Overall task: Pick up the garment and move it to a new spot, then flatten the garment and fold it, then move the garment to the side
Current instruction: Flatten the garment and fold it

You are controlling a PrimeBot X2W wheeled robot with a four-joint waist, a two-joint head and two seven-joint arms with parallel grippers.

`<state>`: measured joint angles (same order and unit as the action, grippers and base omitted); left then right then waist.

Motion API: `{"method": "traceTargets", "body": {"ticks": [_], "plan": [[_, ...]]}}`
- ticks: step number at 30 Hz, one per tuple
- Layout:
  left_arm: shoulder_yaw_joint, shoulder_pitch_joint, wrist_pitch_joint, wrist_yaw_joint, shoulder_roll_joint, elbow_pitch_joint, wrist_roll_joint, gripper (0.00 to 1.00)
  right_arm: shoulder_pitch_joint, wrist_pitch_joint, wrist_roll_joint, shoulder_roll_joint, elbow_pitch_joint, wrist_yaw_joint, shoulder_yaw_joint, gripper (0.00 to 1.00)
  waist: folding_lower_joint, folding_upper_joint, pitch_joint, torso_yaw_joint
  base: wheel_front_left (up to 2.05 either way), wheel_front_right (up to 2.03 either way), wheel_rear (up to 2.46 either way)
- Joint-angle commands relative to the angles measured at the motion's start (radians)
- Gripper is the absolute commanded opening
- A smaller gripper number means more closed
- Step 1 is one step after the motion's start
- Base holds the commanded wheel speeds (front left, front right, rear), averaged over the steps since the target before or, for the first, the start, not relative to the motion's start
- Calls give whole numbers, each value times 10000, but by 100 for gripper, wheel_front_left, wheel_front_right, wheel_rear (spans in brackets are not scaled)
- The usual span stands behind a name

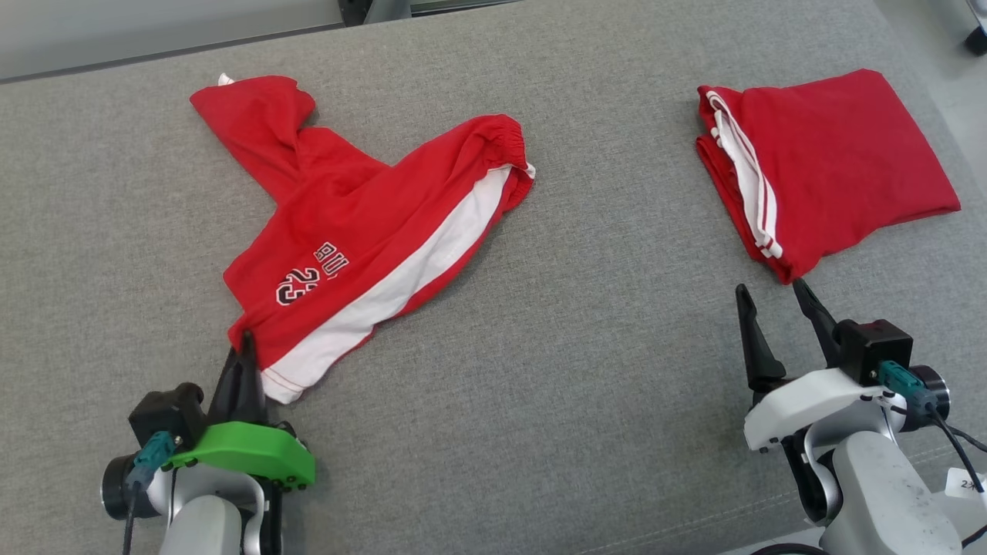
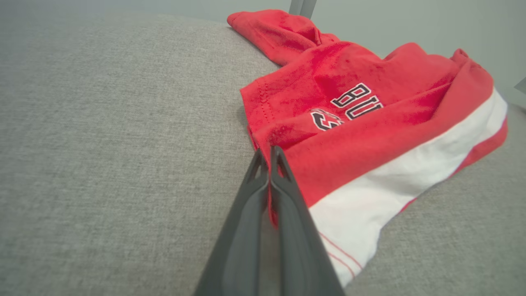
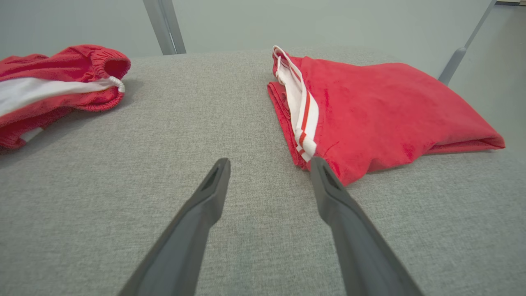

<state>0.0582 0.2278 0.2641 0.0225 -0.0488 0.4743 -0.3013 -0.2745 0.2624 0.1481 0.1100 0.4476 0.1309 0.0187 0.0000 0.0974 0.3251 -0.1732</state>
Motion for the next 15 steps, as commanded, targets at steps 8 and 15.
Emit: {"method": "traceTargets", "body": {"ticks": [8,15], "plan": [[-1522,709,-6,285,-292,635,1124,11,-33,13,104,98,170,-6,133,100,0,1,-68,-80,0,0,0],[-1958,1108,-6,294,-608,930,1960,100,90,13,122,78,277,-6,236,100,0,1,-380,-157,0,0,0]]}}
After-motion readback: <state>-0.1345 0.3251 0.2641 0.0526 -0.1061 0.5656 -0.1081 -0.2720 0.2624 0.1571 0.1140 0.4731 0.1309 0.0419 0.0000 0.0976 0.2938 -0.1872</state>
